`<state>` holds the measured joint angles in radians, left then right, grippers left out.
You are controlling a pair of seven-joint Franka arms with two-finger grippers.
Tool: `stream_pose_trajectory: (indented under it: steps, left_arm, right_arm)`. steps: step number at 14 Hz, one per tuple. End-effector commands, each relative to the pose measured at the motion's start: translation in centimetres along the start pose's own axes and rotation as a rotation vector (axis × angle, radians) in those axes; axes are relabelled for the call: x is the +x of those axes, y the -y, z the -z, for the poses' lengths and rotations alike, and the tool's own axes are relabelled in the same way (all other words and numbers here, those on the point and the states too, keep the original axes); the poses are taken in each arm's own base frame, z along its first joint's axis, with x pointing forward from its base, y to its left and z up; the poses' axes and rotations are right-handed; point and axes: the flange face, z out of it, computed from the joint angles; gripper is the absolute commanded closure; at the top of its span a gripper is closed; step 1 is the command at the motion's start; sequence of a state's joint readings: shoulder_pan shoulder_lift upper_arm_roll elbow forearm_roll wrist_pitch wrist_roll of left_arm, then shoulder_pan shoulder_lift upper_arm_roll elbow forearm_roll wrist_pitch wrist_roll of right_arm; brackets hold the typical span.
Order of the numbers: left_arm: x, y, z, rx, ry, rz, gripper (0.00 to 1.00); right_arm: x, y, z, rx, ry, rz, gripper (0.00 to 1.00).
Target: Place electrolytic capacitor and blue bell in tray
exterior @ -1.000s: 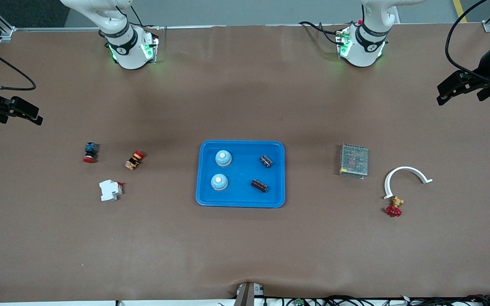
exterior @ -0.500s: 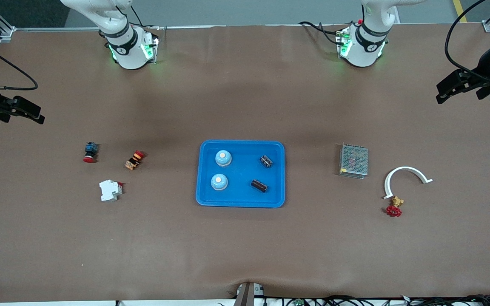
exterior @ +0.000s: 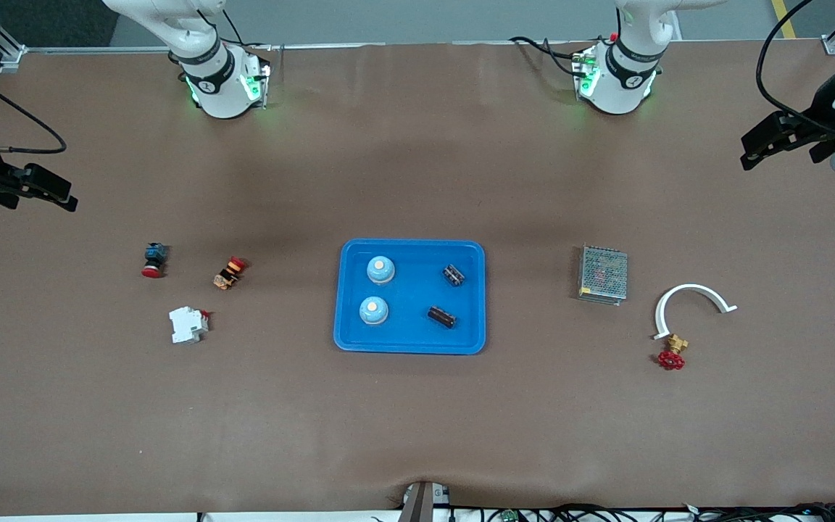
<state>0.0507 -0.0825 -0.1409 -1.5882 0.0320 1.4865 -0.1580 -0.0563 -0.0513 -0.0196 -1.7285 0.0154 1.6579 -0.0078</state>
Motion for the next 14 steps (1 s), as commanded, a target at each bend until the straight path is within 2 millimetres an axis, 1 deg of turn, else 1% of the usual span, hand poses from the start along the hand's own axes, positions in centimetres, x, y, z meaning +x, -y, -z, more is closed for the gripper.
stream_pose_trajectory:
  steps: [1,6,14]
  left_arm:
    - [-0.23,0.20,0.48,0.001,0.007,0.000,0.00]
    - [-0.14,0.44,0.39,-0.005,0.010,-0.002,0.00]
    - [-0.01,-0.17,0.28,-0.072,0.013,-0.011,0.00]
  right_arm:
    - [-0.85,0.26,0.21,-0.003,-0.010,-0.008,0.00]
    - [-0.85,0.34,0.21,-0.003,-0.010,-0.007,0.00]
    - [-0.85,0.34,0.21,-0.003,-0.010,-0.007,0.00]
